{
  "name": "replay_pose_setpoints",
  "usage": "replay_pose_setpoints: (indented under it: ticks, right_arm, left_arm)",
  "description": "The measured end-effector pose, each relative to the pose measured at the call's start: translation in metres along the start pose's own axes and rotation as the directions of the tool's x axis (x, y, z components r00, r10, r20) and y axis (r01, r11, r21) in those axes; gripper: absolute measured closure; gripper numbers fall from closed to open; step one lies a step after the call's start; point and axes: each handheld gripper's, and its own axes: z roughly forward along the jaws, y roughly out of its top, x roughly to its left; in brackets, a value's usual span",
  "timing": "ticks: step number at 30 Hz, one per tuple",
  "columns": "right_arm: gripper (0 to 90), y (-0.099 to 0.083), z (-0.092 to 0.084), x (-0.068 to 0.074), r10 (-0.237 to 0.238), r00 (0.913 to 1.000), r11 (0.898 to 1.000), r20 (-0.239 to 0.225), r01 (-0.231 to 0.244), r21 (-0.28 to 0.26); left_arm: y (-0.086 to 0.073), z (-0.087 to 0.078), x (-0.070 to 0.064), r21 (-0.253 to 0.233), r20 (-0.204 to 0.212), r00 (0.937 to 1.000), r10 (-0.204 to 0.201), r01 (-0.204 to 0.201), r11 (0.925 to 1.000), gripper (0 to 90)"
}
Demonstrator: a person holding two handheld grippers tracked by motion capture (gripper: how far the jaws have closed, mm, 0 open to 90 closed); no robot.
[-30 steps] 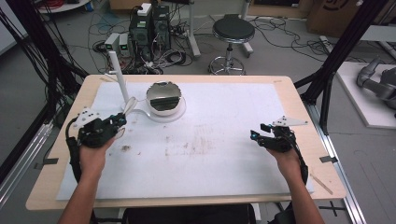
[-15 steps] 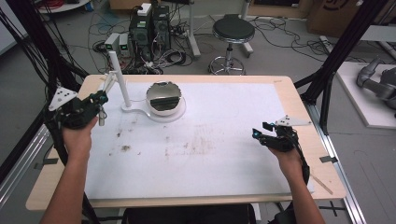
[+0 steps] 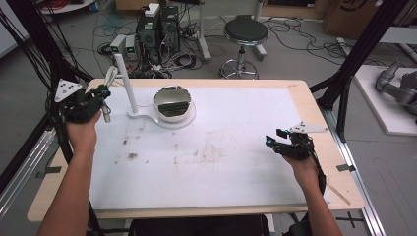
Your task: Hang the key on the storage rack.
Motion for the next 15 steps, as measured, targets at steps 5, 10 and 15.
replay_pose_setpoints:
  ticks: [5,10,15]
  right_arm:
    - [44.2,0.000,0.001,0.001,-0.004,1.0000,1.000,-0.005,0.004,0.007]
    - [44.1,0.000,0.001,0.001,-0.003,1.0000,1.000,-0.006,0.003,0.004]
    - [44.1,0.001,0.001,0.001,-0.007,0.9999,1.000,-0.011,0.007,-0.002]
  left_arm:
    - [-0.001,0.004,-0.002,0.012,0.008,0.9999,0.010,-0.010,0.9999,81.7]
    - [-0.004,0.011,-0.004,0.040,-0.003,0.9999,0.016,-0.016,0.9991,81.7]
    - [-0.009,0.022,-0.004,0.091,-0.020,0.9997,0.012,-0.010,0.9958,81.7]
